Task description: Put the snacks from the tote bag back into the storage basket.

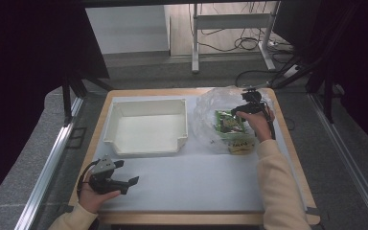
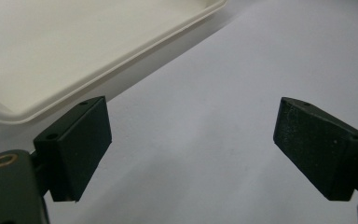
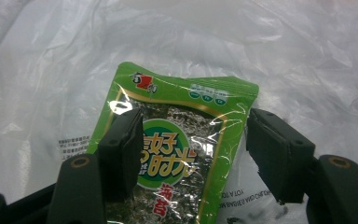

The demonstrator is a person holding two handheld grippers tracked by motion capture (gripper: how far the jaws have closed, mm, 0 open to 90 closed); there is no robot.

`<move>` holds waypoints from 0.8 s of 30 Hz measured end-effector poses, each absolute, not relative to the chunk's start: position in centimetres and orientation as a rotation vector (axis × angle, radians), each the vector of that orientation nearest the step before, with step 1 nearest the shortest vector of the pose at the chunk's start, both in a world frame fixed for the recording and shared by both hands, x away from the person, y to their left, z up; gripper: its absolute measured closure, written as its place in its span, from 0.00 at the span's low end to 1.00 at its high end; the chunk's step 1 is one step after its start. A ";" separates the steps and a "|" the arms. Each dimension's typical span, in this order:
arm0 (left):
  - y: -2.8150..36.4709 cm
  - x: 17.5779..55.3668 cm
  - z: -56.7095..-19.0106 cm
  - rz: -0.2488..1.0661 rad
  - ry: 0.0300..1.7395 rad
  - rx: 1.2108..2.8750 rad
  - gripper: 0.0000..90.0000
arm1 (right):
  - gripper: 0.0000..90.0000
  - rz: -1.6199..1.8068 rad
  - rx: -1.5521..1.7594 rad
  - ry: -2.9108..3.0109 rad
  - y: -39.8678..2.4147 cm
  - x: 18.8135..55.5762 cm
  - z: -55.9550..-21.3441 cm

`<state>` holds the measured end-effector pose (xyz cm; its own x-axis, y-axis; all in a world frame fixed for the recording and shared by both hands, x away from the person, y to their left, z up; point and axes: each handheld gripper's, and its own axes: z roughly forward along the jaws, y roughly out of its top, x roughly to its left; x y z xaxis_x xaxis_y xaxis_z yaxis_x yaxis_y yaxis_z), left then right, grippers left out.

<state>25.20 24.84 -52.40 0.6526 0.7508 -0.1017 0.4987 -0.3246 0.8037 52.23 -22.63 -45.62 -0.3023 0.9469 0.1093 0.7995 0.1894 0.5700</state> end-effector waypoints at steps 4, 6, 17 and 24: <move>24.8 25.2 -52.4 0.364 0.973 1.999 0.12 | 0.41 0.765 1.694 2.204 -22.8 52.5 -46.0; 24.8 25.2 -52.4 0.363 0.973 2.000 0.13 | 0.41 0.760 1.702 2.204 -22.9 52.5 -46.1; 24.8 25.3 -52.5 0.365 0.974 2.004 0.12 | 0.42 0.710 1.743 2.216 -23.4 53.3 -46.9; 24.8 25.3 -52.5 0.365 0.974 2.003 0.12 | 0.43 0.676 1.769 2.222 -23.6 53.7 -47.4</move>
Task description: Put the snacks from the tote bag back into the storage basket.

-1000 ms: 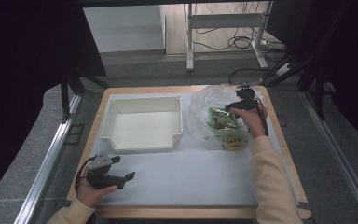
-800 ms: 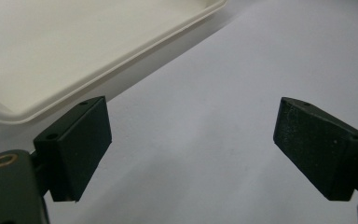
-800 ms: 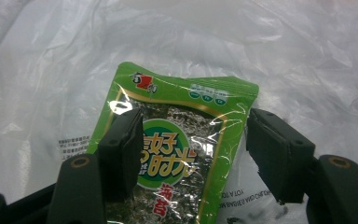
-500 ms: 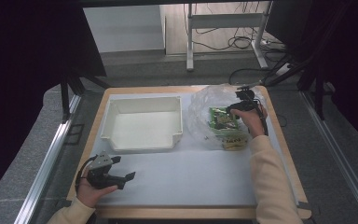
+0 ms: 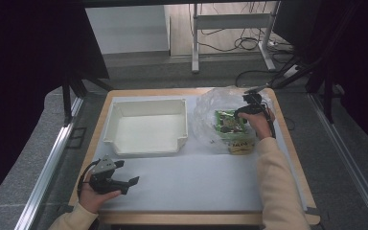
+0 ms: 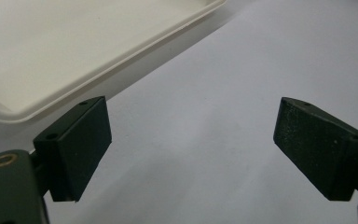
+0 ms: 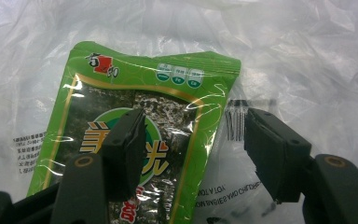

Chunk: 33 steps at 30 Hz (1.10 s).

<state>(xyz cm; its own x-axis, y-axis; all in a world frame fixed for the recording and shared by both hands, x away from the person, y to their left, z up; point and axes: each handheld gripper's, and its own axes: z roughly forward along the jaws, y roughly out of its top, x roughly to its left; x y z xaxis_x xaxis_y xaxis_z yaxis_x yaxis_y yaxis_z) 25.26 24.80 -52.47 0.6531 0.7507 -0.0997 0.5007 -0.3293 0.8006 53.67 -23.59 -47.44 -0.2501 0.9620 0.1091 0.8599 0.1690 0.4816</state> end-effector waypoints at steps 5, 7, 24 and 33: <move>24.8 25.3 -52.4 0.364 0.975 2.000 0.12 | 0.45 0.655 1.776 2.232 -23.7 53.8 -47.8; 24.9 25.2 -52.4 0.364 0.975 1.999 0.12 | 0.45 0.649 1.782 2.237 -23.6 53.9 -47.9; 24.9 25.2 -52.4 0.362 0.976 1.998 0.12 | 0.65 0.651 1.849 2.280 -23.8 54.1 -48.7; 24.9 25.3 -52.4 0.362 0.976 1.997 0.12 | 0.78 0.662 1.903 2.273 -23.7 54.2 -49.2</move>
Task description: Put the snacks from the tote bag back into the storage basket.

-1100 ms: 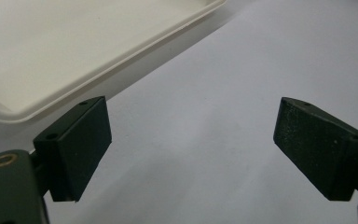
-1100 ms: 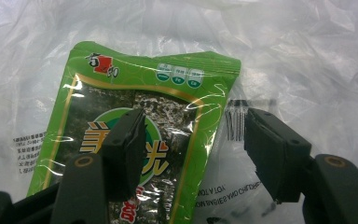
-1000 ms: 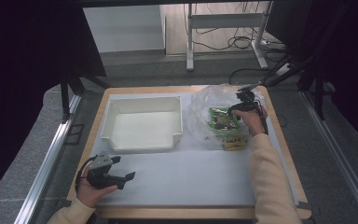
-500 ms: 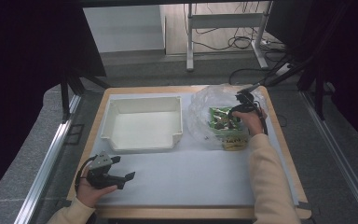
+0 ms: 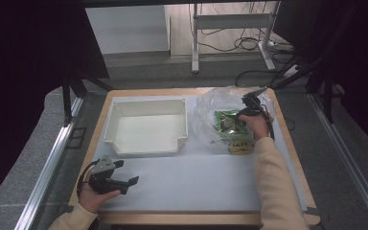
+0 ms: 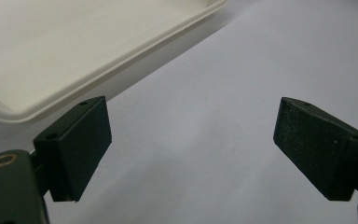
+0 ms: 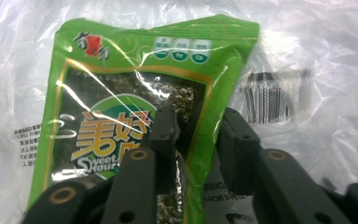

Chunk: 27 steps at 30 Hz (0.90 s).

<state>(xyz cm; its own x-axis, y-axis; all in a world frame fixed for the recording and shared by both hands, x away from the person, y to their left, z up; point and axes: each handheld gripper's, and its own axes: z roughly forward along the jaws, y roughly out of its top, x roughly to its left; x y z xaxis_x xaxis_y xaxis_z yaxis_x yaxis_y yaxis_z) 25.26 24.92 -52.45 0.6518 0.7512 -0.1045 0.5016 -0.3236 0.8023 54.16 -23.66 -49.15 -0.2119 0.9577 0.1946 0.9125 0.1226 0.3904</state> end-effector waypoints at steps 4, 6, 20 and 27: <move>24.9 25.3 -52.5 0.361 0.975 1.998 0.12 | 0.85 0.638 1.905 2.251 -23.3 53.9 -49.0; 24.9 25.3 -52.5 0.361 0.973 1.998 0.12 | 0.88 0.623 1.902 2.235 -23.1 53.8 -49.0; 25.1 25.3 -52.4 0.357 0.980 1.980 0.13 | 0.99 0.615 1.856 2.185 -22.3 53.3 -48.5; 25.3 25.3 -52.4 0.357 0.979 1.974 0.13 | 0.99 0.650 1.843 2.188 -22.6 53.0 -48.1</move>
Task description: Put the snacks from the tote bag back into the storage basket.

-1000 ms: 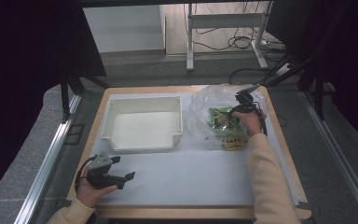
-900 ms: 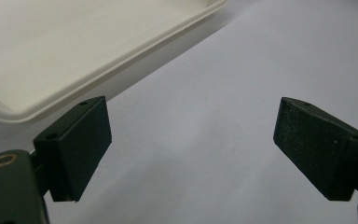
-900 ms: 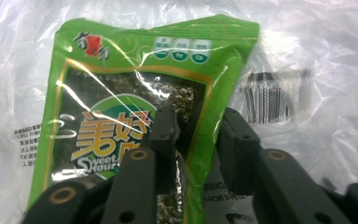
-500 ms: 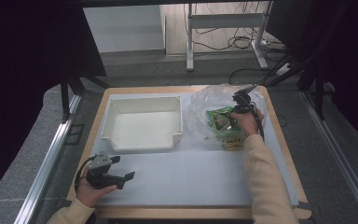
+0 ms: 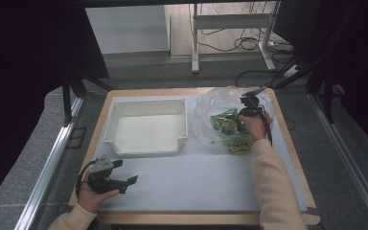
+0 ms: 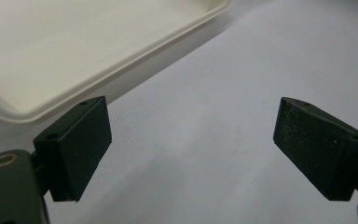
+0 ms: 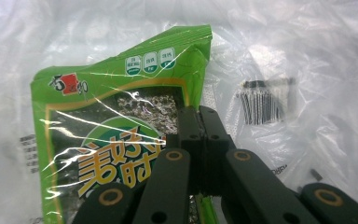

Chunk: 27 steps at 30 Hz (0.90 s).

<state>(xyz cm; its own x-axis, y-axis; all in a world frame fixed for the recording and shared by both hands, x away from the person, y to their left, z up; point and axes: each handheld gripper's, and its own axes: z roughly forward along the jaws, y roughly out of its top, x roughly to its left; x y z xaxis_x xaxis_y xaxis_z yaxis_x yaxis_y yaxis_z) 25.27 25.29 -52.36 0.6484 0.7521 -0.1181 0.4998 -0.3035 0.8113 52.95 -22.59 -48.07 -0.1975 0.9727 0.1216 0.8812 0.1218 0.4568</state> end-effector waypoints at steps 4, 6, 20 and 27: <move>25.3 25.3 -52.3 0.356 0.980 1.970 0.13 | 0.99 0.694 1.829 2.172 -22.7 52.6 -47.3; 25.3 25.3 -52.3 0.355 0.979 1.970 0.13 | 0.99 0.706 1.819 2.171 -22.8 52.5 -47.0; 25.4 25.3 -52.3 0.354 0.980 1.968 0.13 | 0.99 0.850 1.767 2.117 -23.8 51.4 -45.0; 25.5 25.3 -52.3 0.355 0.981 1.967 0.13 | 0.99 0.900 1.748 2.092 -24.0 51.1 -44.4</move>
